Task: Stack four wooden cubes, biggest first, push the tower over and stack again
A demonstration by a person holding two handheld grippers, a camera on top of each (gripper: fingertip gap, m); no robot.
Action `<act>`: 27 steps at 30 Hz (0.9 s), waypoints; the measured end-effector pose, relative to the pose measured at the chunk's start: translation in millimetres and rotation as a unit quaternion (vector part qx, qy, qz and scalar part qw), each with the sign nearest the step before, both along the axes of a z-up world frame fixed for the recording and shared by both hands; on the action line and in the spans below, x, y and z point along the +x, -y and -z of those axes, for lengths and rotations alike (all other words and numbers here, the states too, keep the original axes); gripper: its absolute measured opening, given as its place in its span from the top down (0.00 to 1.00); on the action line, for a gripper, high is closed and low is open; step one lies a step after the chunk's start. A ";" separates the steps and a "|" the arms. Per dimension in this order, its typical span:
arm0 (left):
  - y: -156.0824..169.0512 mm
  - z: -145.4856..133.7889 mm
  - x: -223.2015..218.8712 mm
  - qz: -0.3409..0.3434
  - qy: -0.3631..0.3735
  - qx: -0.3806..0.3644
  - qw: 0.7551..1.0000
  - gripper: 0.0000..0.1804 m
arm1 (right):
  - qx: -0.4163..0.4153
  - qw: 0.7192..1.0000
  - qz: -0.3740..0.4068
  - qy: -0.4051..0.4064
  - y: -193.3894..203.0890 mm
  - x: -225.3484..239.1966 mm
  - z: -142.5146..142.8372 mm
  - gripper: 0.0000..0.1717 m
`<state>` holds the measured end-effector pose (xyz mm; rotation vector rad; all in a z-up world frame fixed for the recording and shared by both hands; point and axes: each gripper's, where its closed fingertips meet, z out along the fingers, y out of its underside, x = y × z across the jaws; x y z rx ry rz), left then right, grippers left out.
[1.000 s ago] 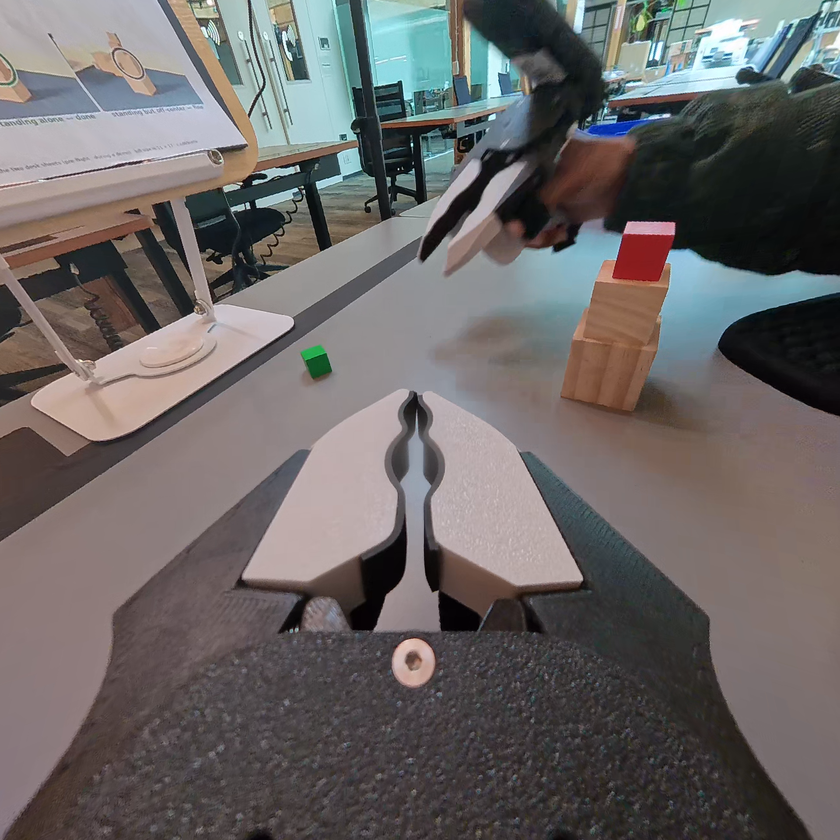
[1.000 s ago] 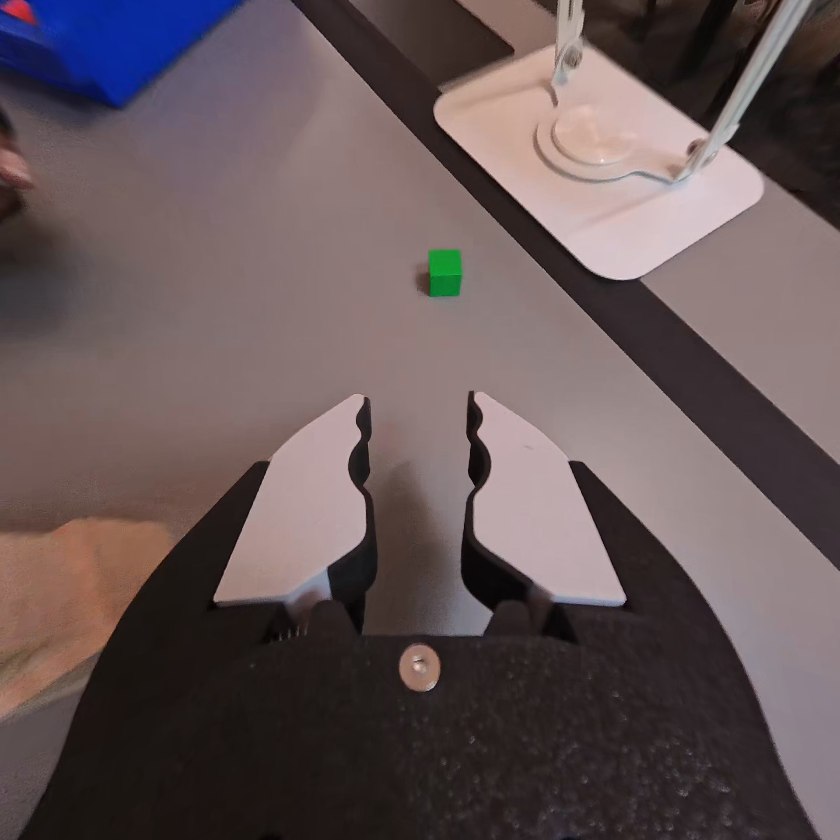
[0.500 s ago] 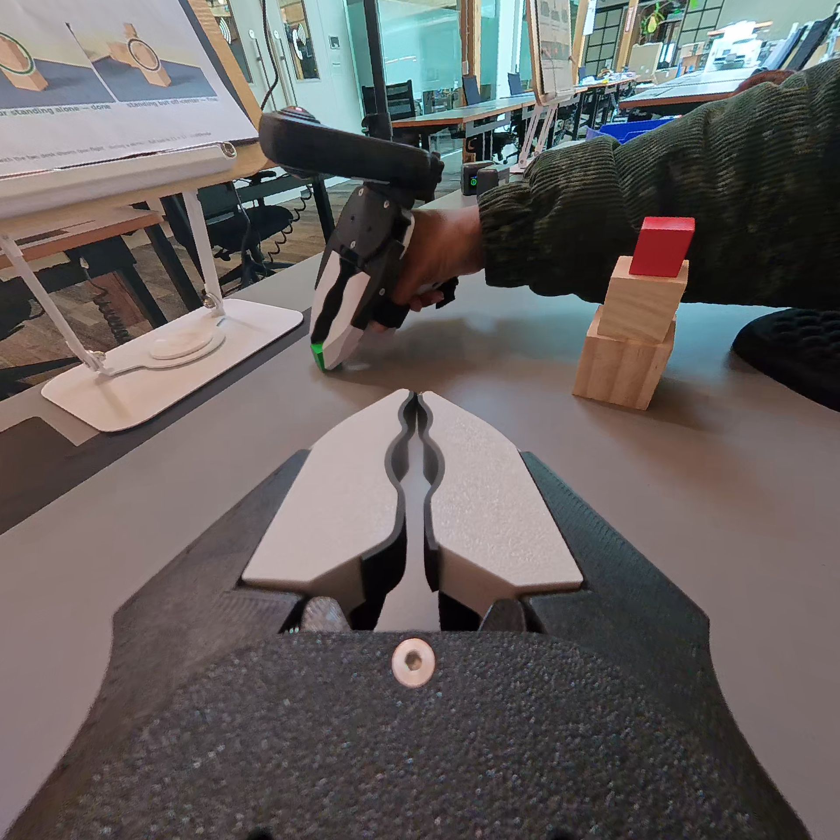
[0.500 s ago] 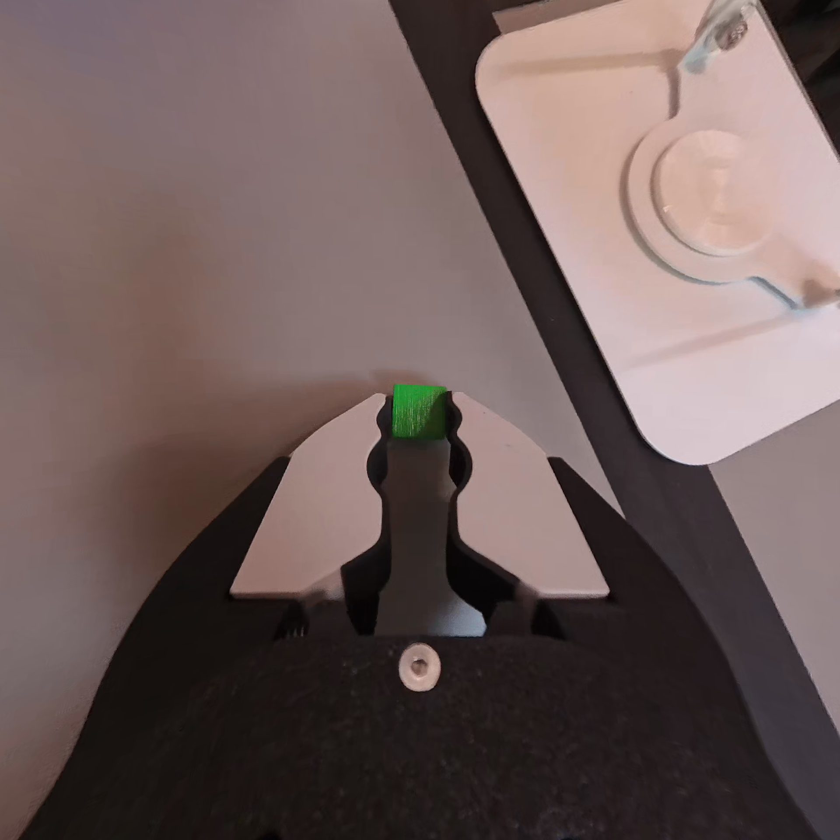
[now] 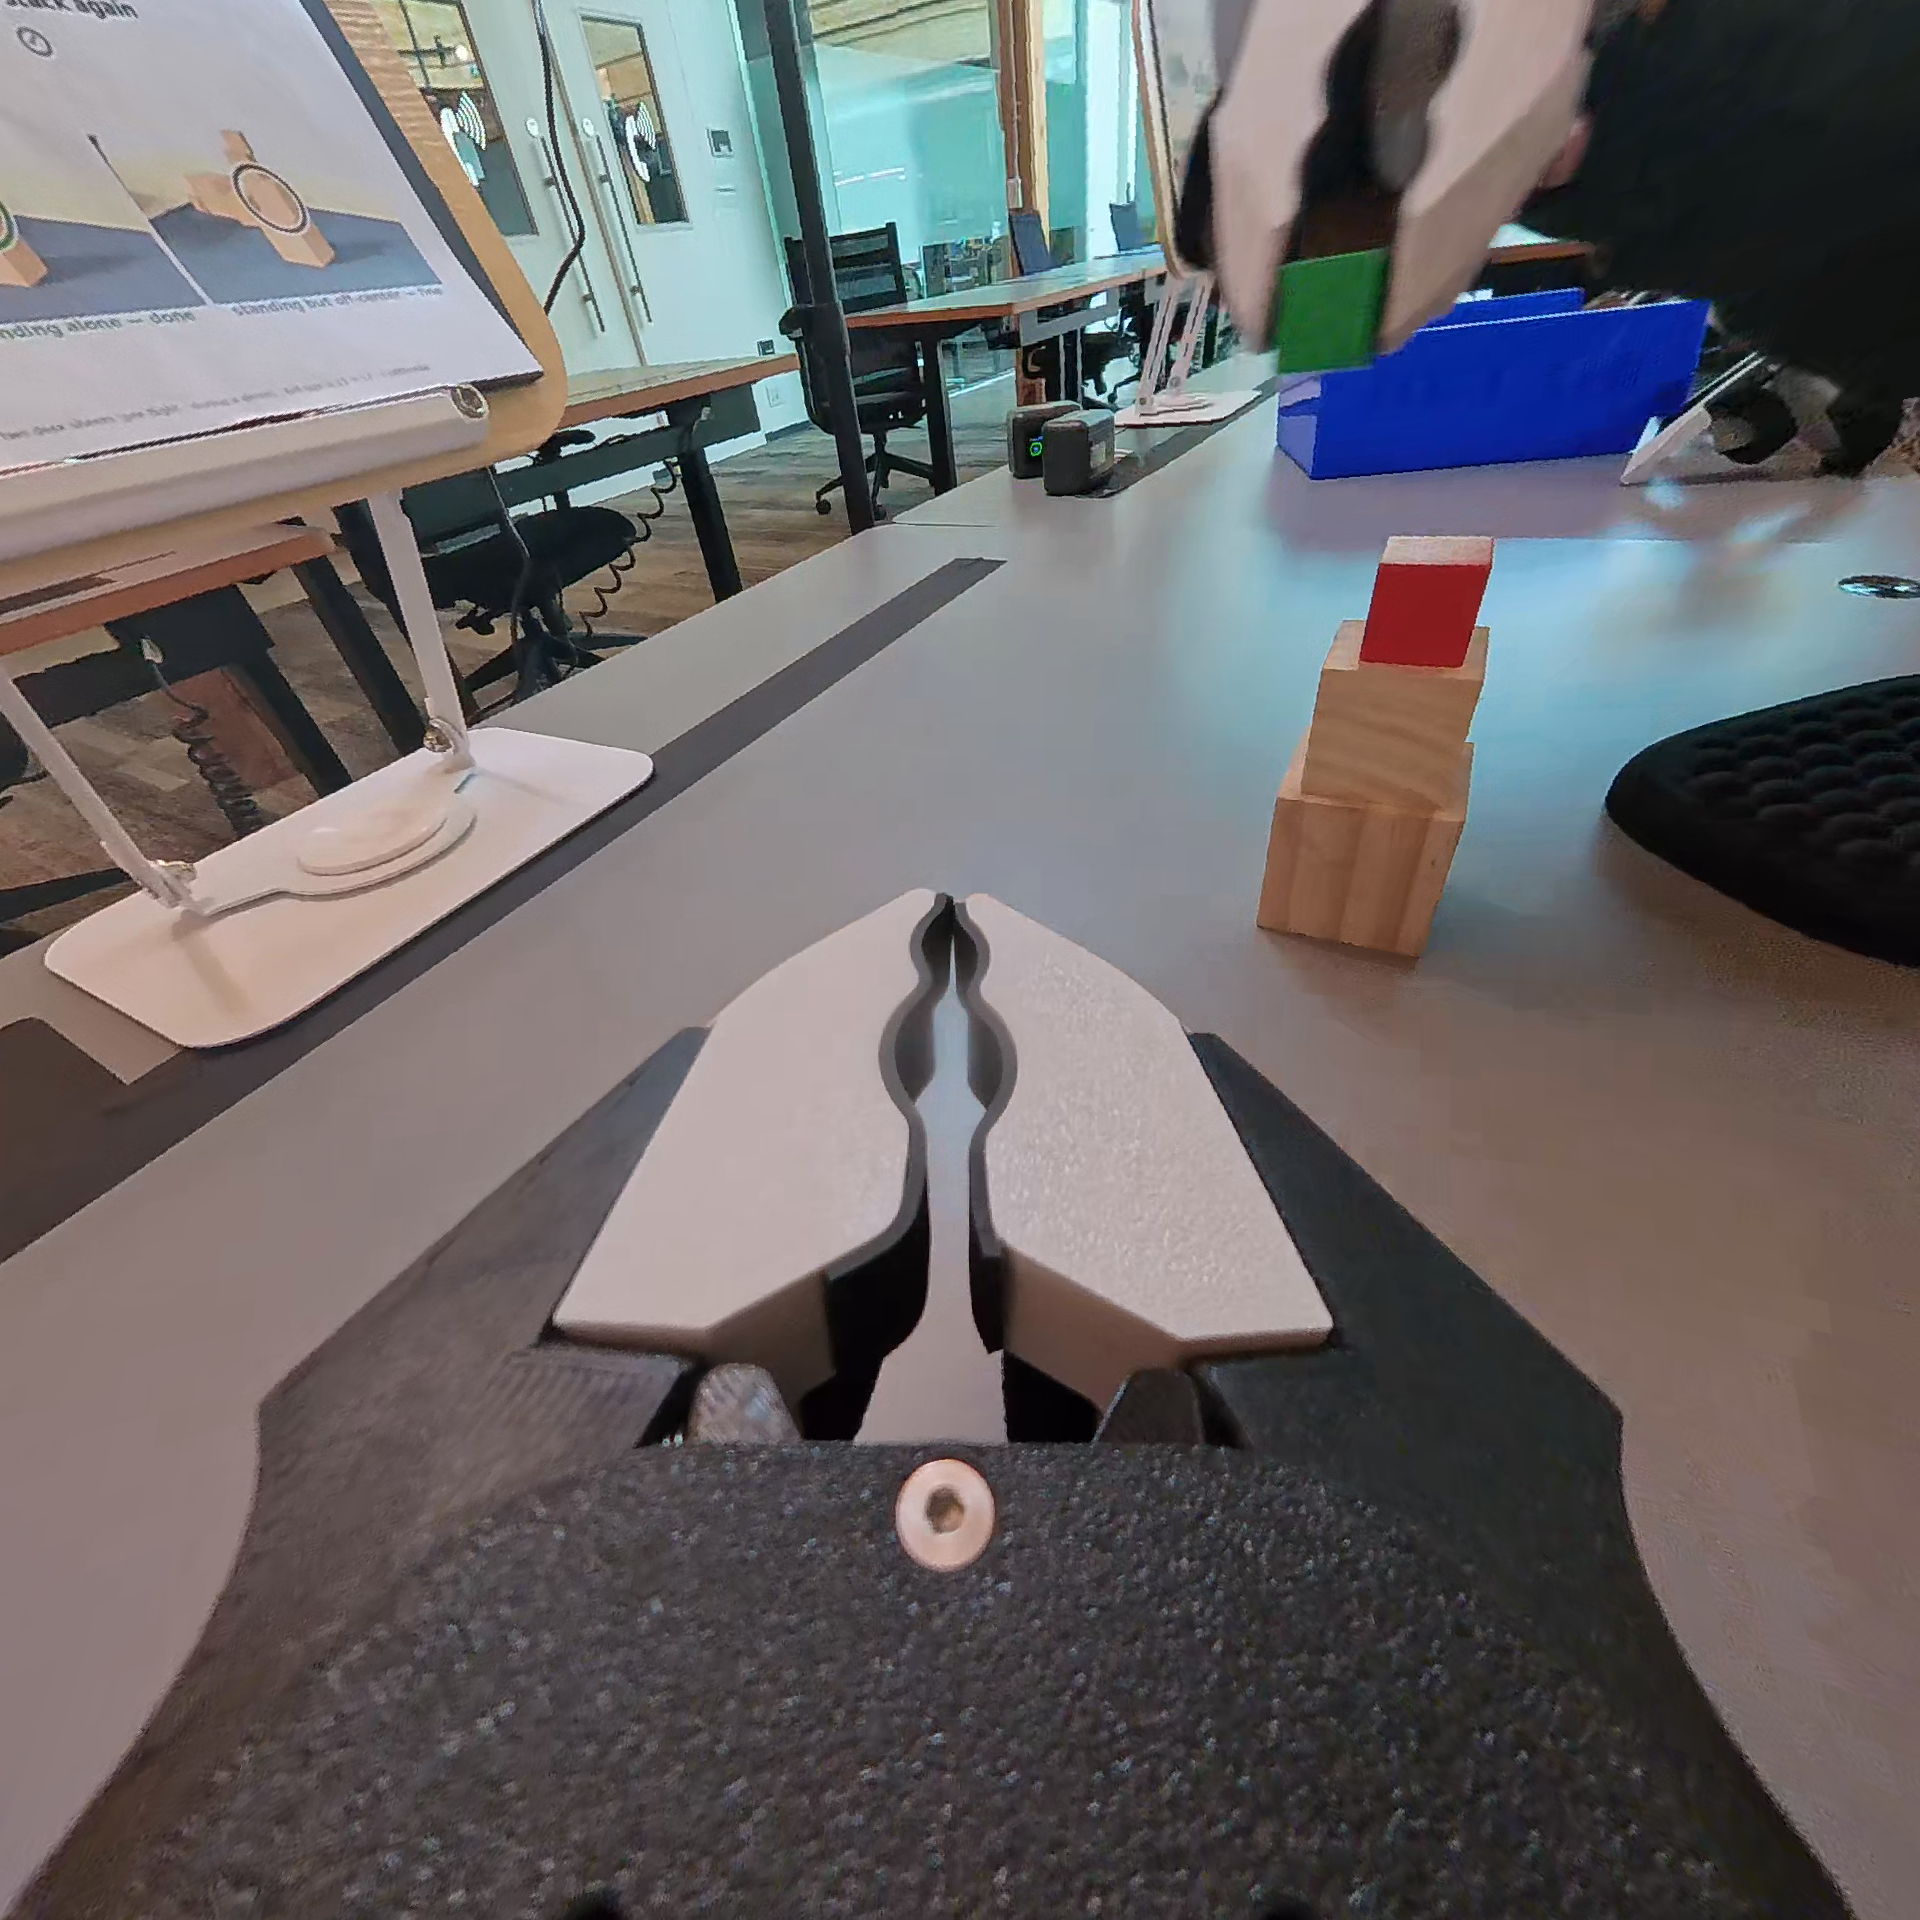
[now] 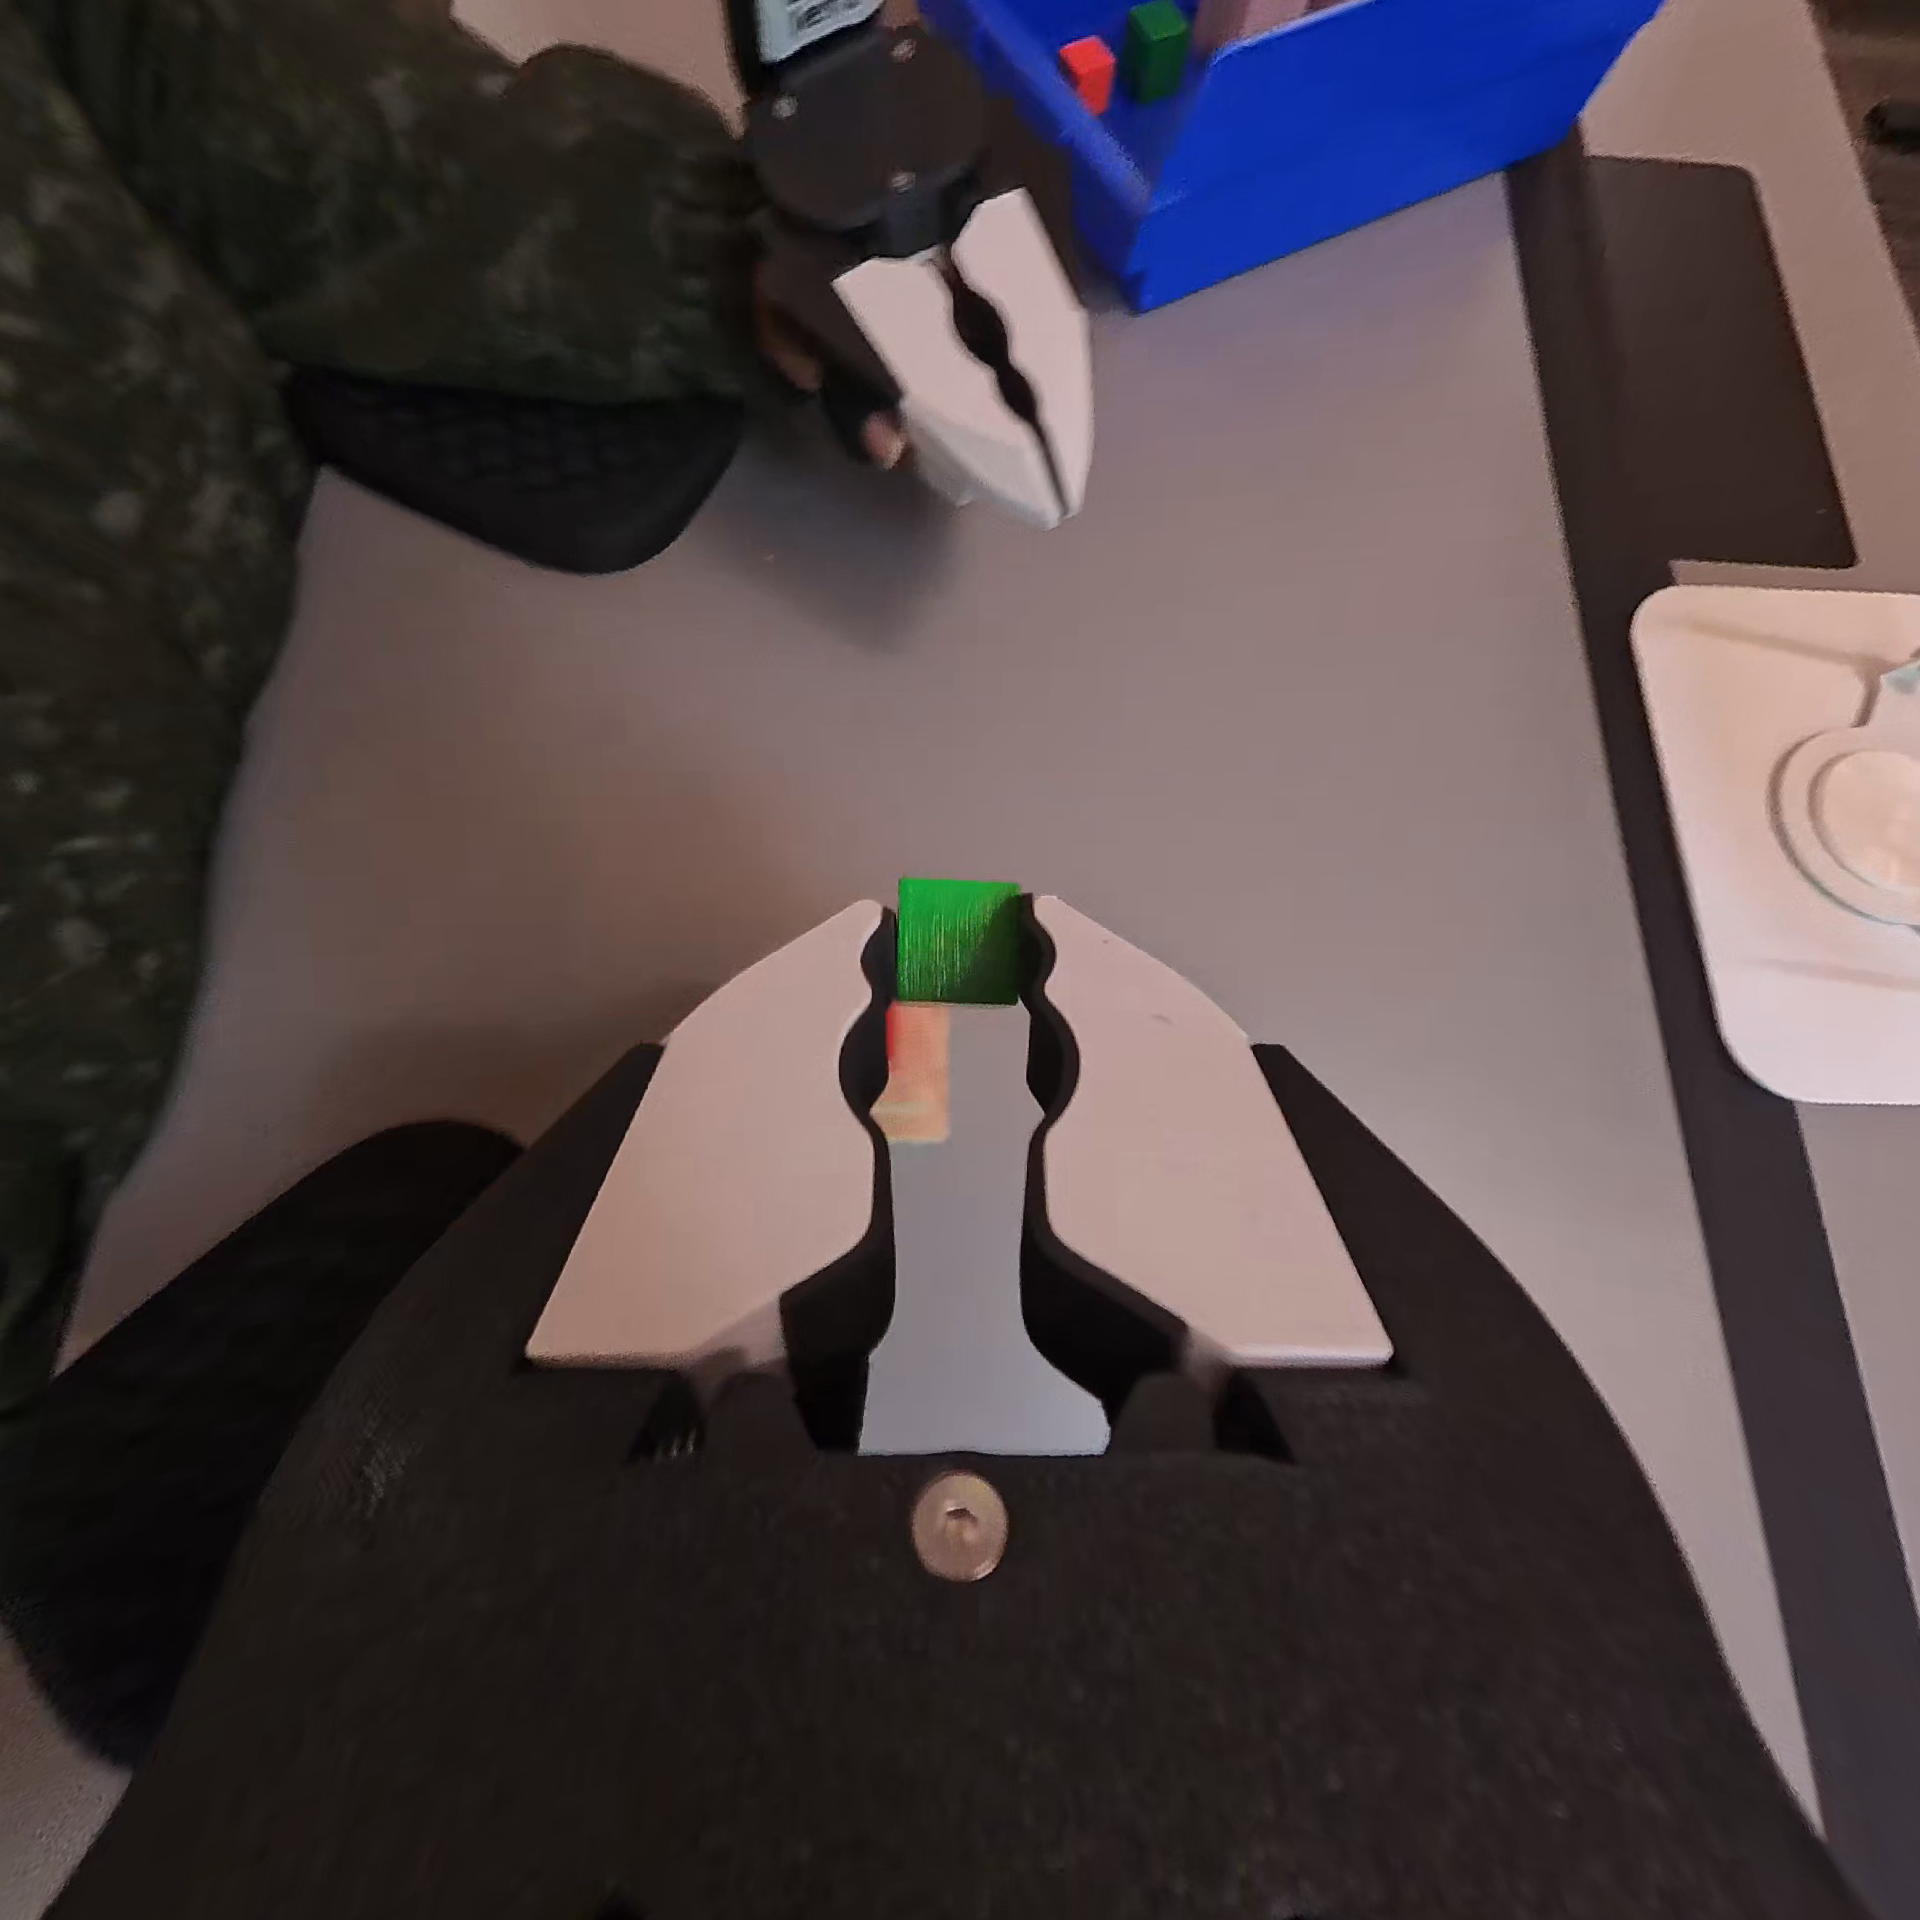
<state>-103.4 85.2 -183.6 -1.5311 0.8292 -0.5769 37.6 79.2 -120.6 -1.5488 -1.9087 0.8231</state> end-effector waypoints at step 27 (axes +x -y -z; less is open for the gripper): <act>-0.7 9.8 2.3 -0.004 -0.007 -0.018 1.000 1.00 | 0.003 0.998 -0.014 0.054 27.8 10.2 41.2 0.87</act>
